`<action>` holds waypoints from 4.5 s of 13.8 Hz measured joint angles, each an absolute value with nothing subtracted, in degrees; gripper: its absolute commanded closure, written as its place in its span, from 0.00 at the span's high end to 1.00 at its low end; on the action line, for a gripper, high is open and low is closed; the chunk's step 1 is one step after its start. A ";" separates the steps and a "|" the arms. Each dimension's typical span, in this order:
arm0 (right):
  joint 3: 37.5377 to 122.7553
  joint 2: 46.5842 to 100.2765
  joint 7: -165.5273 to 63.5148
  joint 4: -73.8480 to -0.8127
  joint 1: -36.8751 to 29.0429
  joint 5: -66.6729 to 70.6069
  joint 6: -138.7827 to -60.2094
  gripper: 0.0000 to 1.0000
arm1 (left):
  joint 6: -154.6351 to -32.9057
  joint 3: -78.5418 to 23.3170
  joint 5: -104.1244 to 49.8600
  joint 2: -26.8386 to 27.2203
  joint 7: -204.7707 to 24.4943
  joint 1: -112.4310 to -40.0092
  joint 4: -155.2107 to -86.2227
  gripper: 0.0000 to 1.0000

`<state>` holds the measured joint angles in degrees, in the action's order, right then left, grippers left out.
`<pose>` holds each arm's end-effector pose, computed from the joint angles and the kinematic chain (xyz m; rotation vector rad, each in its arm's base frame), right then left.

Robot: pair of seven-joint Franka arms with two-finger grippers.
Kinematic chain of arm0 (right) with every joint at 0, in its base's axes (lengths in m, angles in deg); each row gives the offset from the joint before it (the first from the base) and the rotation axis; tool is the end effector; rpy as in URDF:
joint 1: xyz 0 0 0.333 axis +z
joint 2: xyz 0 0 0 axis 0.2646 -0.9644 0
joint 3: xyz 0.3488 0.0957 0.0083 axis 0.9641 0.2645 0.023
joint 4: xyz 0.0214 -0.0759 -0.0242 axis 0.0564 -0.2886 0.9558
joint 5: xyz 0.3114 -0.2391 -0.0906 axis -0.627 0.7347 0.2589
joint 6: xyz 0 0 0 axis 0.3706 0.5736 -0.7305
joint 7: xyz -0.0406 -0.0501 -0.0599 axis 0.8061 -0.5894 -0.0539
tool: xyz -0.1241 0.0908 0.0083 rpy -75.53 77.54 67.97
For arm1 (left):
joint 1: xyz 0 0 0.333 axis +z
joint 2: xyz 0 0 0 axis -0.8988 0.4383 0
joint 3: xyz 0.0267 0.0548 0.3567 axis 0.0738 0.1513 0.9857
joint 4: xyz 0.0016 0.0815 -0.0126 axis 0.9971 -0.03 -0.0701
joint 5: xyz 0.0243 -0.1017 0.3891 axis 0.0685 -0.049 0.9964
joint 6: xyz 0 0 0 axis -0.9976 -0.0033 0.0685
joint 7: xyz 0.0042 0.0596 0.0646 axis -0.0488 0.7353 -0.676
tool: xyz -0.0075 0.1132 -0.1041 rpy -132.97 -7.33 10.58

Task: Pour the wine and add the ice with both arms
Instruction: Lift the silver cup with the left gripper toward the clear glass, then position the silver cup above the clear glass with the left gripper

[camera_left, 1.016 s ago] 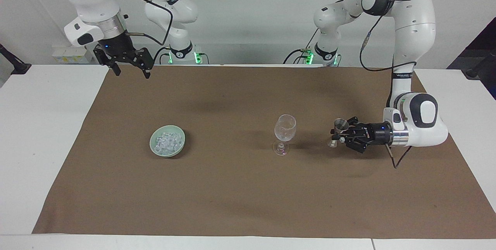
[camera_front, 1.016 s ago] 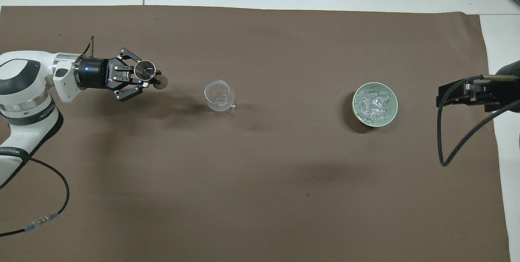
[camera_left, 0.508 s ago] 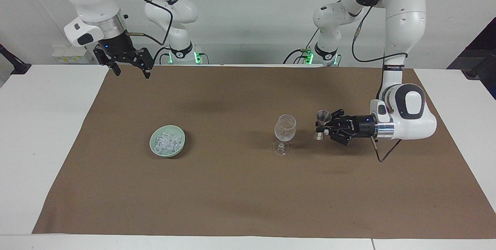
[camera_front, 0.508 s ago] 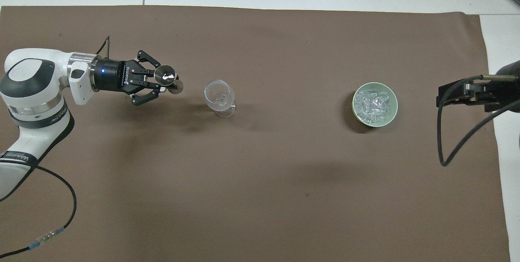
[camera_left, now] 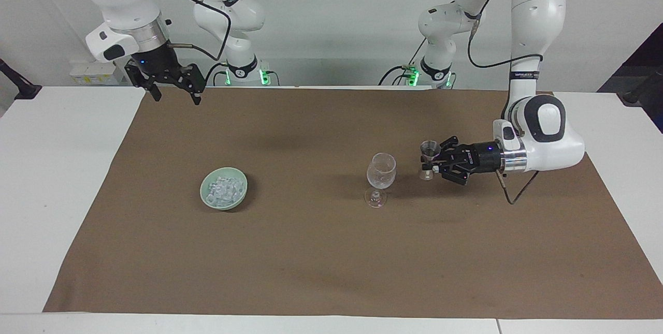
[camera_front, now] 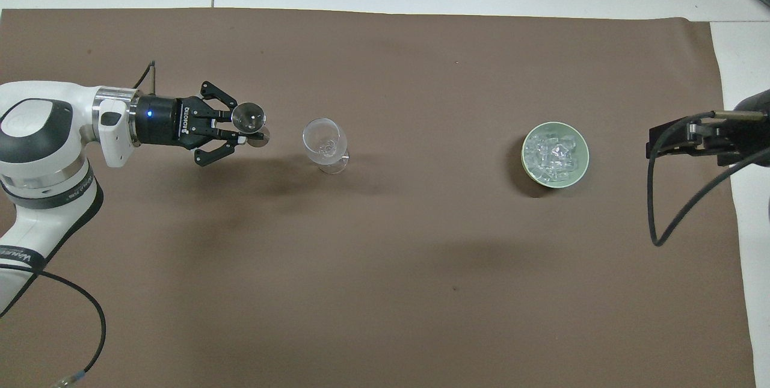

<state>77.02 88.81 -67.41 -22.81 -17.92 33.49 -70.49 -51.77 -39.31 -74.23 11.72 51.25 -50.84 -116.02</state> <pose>0.5606 0.0122 0.6306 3.1187 -0.1865 -0.0141 0.6337 -0.1376 0.3984 1.2769 -1.4408 1.0467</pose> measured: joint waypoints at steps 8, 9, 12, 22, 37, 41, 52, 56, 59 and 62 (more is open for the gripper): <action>77.02 88.81 -67.41 -22.81 -17.92 33.49 -70.49 1.00 | -53.99 -39.10 -73.75 10.53 50.71 -51.83 -116.25 0.00; 77.02 88.81 -67.41 -22.81 -17.92 33.49 -70.49 1.00 | -54.26 -39.10 -73.29 10.08 50.09 -51.96 -116.25 0.00; 77.02 88.81 -67.41 -22.81 -17.92 33.49 -70.49 1.00 | -56.18 -39.08 -72.44 9.16 48.39 -53.00 -116.28 0.00; 77.02 88.81 -67.41 -22.81 -17.92 33.49 -70.49 1.00 | -62.82 -39.07 -67.14 5.76 41.29 -56.31 -116.85 0.00; 77.02 88.81 -67.41 -22.81 -17.92 33.49 -70.49 1.00 | -69.73 -38.97 -56.25 0.26 27.43 -59.46 -119.90 0.00; 77.02 88.81 -67.41 -22.81 -17.92 33.49 -70.49 1.00 | -70.41 -38.97 -53.05 0.20 23.81 -60.27 -119.70 0.00; 77.02 88.81 -67.41 -22.81 -17.92 33.49 -70.49 1.00 | -72.79 -39.01 -42.06 -0.60 7.73 -64.44 -117.10 0.00; 77.02 88.81 -67.41 -22.81 -17.92 33.49 -70.49 1.00 | -72.78 -38.97 -38.52 -0.60 6.02 -64.61 -116.39 0.00; 77.02 88.81 -67.41 -22.81 -17.92 33.49 -70.49 1.00 | -72.78 -38.97 -35.36 -0.61 2.10 -65.97 -115.83 0.00; 77.02 88.81 -67.41 -22.81 -17.92 33.49 -70.49 1.00 | -72.80 -38.97 -32.41 -0.63 -1.67 -67.81 -115.26 0.00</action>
<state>77.02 88.81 -67.41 -22.81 -17.92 33.49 -70.49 -72.80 -38.97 -32.41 -0.63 -1.67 -67.81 -115.26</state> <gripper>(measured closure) 0.000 0.789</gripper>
